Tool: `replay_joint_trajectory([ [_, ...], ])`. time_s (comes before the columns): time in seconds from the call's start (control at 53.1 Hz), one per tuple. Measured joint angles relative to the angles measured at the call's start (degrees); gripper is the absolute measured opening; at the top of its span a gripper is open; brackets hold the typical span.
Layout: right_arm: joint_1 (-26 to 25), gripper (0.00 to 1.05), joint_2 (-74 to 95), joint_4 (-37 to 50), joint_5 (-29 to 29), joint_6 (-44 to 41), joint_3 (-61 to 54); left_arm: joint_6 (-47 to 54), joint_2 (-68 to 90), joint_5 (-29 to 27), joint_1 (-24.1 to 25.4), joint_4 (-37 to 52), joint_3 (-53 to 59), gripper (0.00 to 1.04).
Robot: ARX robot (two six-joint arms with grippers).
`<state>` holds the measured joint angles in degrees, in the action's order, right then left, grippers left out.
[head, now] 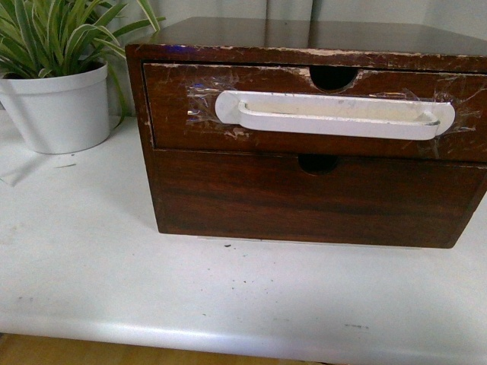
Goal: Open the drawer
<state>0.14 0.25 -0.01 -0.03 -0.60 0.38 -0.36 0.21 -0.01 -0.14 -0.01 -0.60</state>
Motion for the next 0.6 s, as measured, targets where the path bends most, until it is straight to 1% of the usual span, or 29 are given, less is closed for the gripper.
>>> replay_joint_trajectory([
  [0.603,-0.1,0.96,0.0,0.0,-0.4,0.0,0.0,0.0,0.0,0.0,0.0,0.0,0.0,0.98],
])
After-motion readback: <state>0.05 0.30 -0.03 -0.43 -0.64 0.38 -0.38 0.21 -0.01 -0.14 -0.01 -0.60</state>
